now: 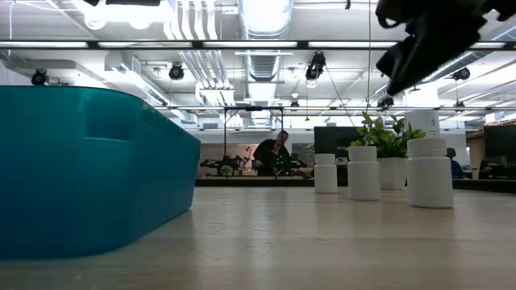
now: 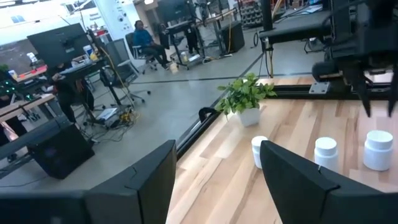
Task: Pick and place pill bottles into a basket
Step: Put the white pill bottle into the blue bin
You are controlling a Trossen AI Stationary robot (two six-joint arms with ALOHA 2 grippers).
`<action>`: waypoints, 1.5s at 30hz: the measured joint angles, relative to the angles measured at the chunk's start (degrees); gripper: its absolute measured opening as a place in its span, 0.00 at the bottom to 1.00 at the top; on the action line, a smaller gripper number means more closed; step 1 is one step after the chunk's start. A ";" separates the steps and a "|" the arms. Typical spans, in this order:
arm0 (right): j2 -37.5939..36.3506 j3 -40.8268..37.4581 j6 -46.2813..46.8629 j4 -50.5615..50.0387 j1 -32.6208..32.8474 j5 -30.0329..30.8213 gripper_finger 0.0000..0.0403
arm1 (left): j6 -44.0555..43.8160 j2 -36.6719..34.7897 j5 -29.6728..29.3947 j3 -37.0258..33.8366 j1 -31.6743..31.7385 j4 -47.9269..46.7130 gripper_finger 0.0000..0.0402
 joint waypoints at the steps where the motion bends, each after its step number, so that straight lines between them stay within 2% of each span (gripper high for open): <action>1: 0.51 0.00 -0.03 -0.56 -0.01 -1.51 0.28 | 0.00 0.01 0.00 0.00 0.00 0.00 0.53; 5: 1.80 0.00 -0.18 -4.05 0.00 -4.10 0.35 | -0.04 0.01 -0.02 0.00 0.00 0.00 0.53; 13: 1.30 0.02 -1.41 -7.85 -0.03 -4.14 0.47 | -0.09 0.03 -0.02 0.00 0.00 0.01 0.53; 24: 1.76 0.02 -2.18 -7.99 -0.27 -4.14 0.54 | -0.37 0.03 -0.02 0.00 0.00 0.00 0.53; 32: 1.88 0.07 -2.69 -7.41 -0.27 -3.78 0.63 | -0.39 0.03 -0.04 0.00 0.00 0.02 0.53; 38: 4.59 0.00 -6.03 -3.34 -0.22 -4.00 0.69 | -0.42 0.03 -0.02 0.00 0.00 0.01 0.53; 45: 9.32 -0.10 -6.50 -3.51 -0.22 -4.22 0.69 | -0.39 0.03 -0.04 -0.02 -0.01 0.02 0.53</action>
